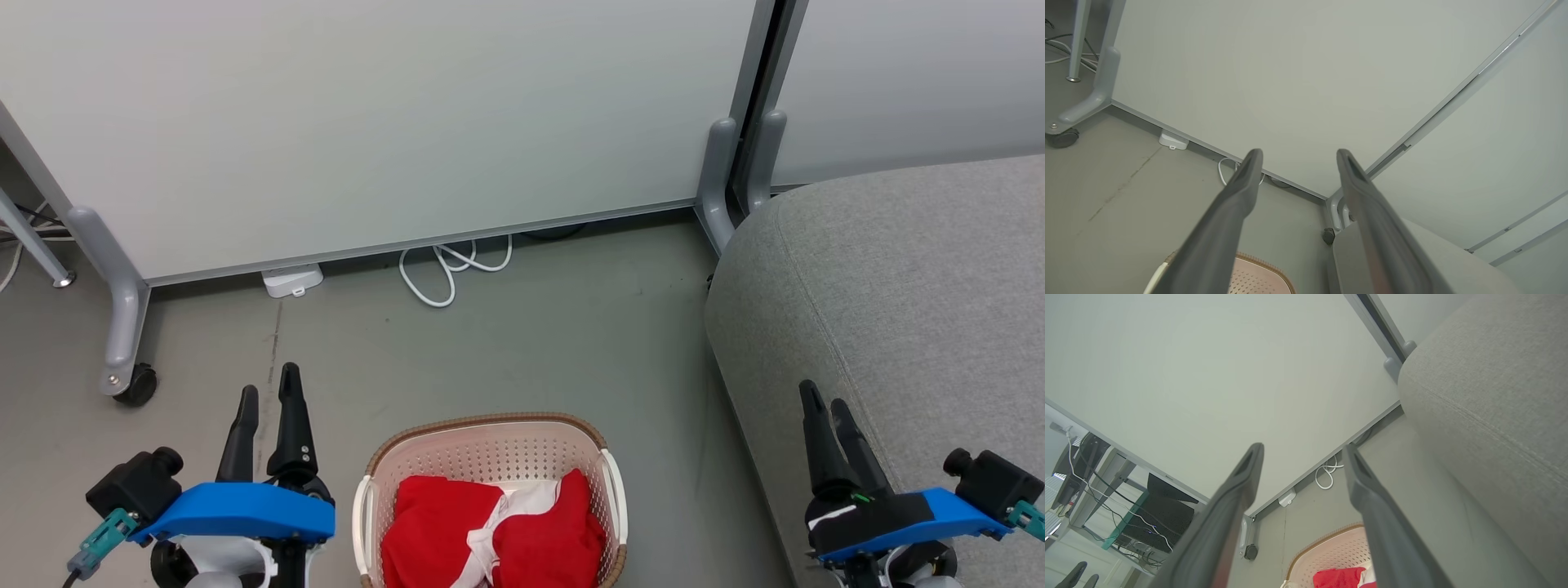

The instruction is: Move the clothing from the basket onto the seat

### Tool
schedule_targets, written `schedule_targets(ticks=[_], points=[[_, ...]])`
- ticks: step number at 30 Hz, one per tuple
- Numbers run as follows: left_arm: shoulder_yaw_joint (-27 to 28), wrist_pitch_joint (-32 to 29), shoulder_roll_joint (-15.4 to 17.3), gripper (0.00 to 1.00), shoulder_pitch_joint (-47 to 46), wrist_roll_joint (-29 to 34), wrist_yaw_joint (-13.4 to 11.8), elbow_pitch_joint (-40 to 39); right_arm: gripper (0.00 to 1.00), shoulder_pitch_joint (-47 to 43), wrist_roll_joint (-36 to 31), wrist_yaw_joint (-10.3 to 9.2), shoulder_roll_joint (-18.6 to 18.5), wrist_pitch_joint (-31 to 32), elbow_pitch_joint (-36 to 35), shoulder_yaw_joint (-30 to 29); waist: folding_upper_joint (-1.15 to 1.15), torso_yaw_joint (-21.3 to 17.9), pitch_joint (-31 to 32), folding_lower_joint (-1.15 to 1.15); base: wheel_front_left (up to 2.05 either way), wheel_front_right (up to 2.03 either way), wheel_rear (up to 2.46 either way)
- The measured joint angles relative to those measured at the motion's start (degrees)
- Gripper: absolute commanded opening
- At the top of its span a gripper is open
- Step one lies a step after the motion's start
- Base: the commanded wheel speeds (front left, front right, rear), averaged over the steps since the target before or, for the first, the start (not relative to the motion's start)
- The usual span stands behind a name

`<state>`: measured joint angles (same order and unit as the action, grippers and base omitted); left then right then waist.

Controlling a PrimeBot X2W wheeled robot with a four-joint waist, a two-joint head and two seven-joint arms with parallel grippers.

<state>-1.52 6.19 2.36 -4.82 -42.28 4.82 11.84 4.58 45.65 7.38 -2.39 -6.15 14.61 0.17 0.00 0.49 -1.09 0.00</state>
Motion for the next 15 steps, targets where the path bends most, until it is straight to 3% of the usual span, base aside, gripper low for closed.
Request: schedule_targets(ticks=[15], points=[[-1.97, 2.31, 0.13, 1.00, -0.04, 11.49, -0.74, 0.48, 1.00, 0.18, -9.70, 0.01, -0.07, -2.33, 0.76, 1.12, 0.00, 0.31, 0.10, 0.00, 0.00, 0.00, 0.00]])
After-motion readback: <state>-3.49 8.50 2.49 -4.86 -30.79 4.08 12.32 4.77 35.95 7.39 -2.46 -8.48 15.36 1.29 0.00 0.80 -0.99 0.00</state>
